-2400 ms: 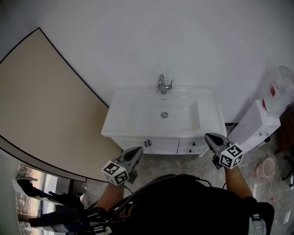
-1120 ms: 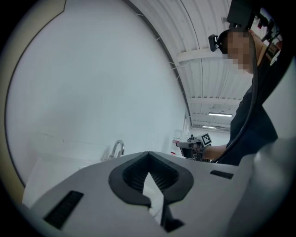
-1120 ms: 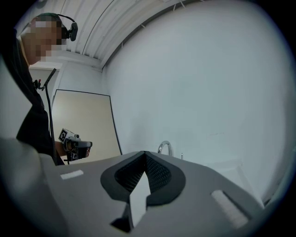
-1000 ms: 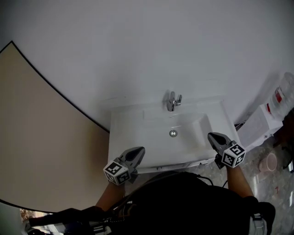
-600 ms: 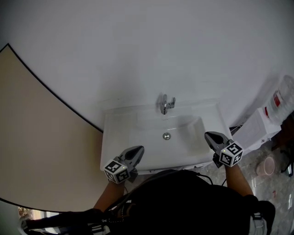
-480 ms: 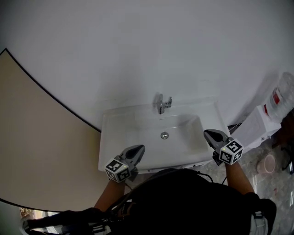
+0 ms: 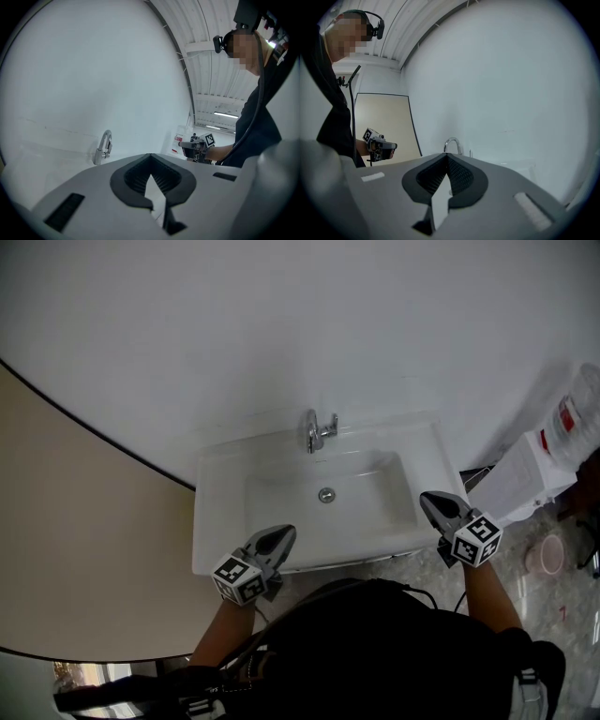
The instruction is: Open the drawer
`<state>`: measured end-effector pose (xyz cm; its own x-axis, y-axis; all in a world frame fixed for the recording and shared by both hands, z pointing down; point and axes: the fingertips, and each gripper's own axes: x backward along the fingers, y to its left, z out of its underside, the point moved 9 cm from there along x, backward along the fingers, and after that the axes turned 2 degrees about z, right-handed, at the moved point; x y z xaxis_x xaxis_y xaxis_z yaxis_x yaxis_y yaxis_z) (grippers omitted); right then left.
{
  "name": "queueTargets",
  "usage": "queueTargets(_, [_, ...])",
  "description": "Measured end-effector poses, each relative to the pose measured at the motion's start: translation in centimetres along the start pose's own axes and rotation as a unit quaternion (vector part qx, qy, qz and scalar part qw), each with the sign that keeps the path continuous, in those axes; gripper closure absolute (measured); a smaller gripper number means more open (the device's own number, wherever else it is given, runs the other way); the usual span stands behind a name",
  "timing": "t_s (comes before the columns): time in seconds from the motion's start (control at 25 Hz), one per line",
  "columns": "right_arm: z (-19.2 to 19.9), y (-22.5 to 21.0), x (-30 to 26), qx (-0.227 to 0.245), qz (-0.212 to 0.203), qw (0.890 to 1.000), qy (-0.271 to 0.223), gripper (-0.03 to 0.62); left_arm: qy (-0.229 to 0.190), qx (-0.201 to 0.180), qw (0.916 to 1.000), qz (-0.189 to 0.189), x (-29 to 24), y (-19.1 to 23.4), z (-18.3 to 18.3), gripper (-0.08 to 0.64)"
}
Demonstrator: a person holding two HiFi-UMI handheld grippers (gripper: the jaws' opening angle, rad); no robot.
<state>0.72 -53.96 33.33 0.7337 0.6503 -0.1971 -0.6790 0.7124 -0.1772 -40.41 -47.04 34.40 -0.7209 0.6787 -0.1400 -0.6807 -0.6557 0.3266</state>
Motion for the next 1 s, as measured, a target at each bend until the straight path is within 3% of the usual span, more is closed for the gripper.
queueTargets(0.48, [6.4, -2.0, 0.3, -0.045, 0.032, 0.998, 0.017, 0.591, 0.096, 0.023, 0.9930, 0.065, -6.0, -0.5, 5.4, 0.566])
queueTargets(1.0, [17.4, -4.1, 3.2, -0.082, 0.075, 0.994, 0.022, 0.591, 0.195, 0.033, 0.9612, 0.192, -15.6, -5.1, 15.6, 0.566])
